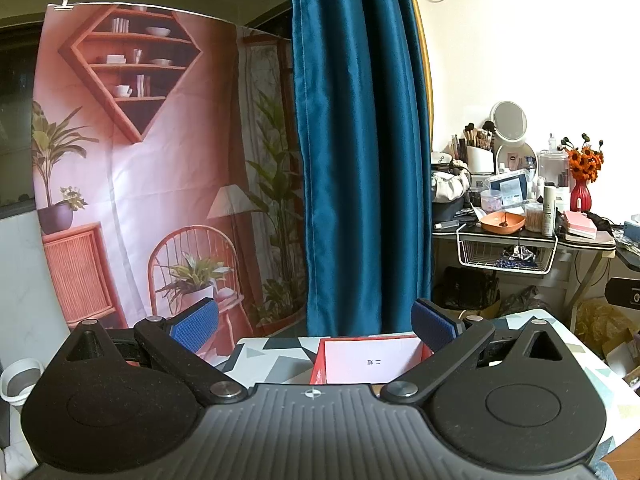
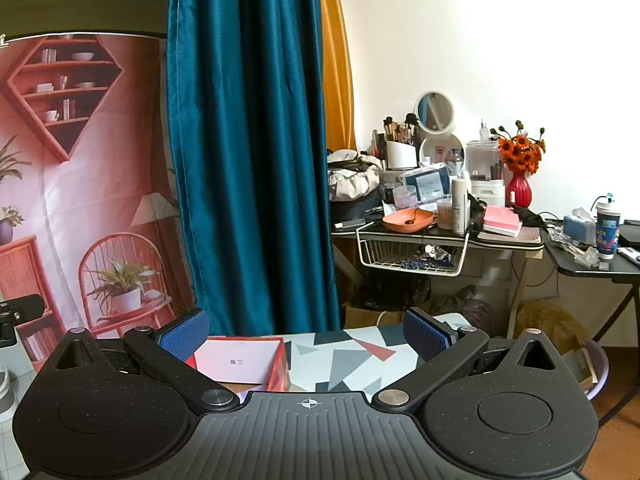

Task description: Organize rigid objects

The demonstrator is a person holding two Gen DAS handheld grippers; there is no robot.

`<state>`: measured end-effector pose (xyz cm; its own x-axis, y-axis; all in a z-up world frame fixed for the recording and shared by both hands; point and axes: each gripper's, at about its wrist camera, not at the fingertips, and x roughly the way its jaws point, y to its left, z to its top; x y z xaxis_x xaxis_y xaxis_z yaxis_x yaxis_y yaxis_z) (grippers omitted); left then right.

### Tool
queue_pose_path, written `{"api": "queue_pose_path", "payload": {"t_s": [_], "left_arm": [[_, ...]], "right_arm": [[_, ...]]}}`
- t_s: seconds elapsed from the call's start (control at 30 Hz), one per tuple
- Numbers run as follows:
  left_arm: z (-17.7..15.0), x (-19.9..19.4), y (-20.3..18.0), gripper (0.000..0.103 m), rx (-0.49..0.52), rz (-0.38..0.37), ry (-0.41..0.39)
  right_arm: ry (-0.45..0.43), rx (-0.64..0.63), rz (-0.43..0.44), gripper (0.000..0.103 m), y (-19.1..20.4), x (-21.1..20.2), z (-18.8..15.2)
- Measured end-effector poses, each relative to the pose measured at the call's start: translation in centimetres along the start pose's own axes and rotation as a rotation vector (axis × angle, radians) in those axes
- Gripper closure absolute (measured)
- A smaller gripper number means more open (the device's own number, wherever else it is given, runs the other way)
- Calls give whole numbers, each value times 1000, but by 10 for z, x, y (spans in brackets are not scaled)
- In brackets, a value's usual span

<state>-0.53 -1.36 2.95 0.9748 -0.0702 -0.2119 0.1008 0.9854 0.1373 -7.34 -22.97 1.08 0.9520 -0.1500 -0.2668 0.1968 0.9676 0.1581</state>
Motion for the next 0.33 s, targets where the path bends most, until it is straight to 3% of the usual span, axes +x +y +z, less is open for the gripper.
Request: {"api": "queue_pose_path", "payload": {"t_s": [0.33], "left_arm": [[-1,-2,0,0,-4,6,-7]], "right_arm": [[1,0,2,0,0,0,-3]]}}
